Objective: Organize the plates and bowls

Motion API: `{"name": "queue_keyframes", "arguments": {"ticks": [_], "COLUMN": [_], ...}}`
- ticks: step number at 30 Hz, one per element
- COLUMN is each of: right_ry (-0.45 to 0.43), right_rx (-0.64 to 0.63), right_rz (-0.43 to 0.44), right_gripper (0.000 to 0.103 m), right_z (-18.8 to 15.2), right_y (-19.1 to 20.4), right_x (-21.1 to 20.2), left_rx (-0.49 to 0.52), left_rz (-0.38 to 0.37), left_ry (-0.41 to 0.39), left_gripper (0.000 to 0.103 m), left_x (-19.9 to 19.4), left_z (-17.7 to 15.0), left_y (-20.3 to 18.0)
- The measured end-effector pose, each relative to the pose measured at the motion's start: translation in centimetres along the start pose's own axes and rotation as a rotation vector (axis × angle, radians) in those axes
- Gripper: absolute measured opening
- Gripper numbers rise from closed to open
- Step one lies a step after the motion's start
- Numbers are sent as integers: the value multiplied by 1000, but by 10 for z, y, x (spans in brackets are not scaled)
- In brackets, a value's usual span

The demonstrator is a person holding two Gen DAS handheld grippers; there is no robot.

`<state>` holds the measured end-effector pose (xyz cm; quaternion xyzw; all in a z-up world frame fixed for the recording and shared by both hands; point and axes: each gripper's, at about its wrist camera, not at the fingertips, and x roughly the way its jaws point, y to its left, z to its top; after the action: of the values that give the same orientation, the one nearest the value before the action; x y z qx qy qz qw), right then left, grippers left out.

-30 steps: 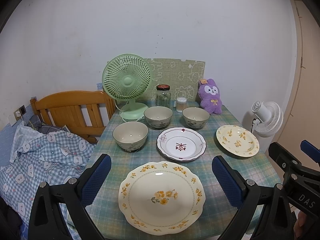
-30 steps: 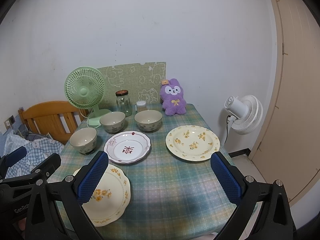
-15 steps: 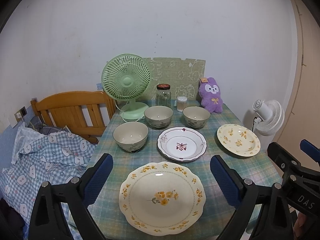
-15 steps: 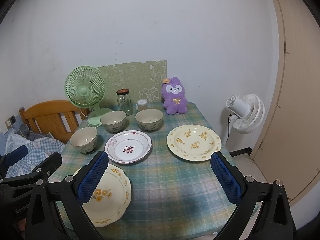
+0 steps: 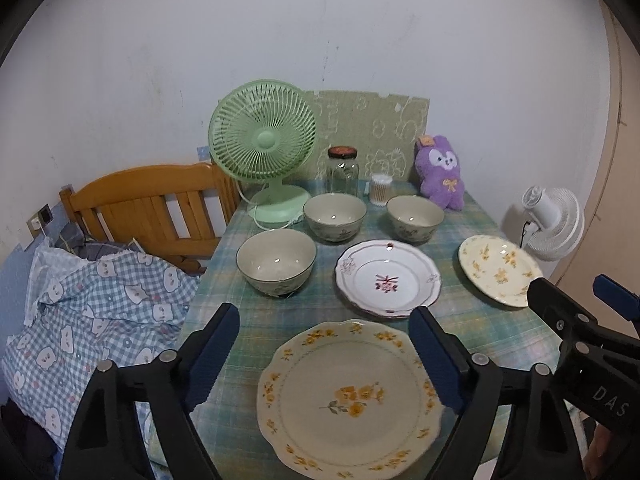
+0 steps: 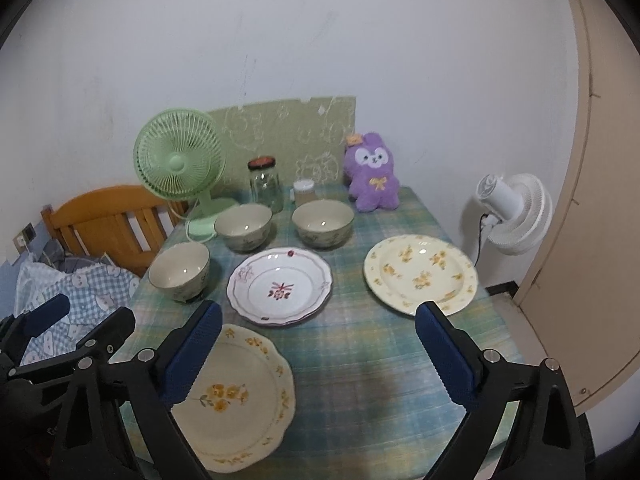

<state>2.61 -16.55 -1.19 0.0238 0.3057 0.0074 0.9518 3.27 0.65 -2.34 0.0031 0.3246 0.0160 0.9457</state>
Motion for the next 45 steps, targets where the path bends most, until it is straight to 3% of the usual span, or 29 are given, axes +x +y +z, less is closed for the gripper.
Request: {"name": "queue_keyframes", "arguments": {"ticks": [13,20,23,33,45], "right_ry": [190,290,323,456,549], "right_rx": [-23,-22,-30,-18,-4], "right_rz": [-11,-24,-30,-32,-73], "right_gripper": [89,85,81,66,57], "right_z": [-32,-58,-67,-80,-84], "right_y": [36,45,48,58,56], "right_x": [94,132,144,171,187], "left_rx": [43,32,33,22,50], "left_rz": [8,7,-2,-25,-112], "left_ry": [159,292,312,405,446], "left_gripper": [75,71,69,44,44], "left_x": [87,126,136,160,165], "left_z": [-35,-64,-70,-75,-74], "left_y": [22,30,32,51,56]}}
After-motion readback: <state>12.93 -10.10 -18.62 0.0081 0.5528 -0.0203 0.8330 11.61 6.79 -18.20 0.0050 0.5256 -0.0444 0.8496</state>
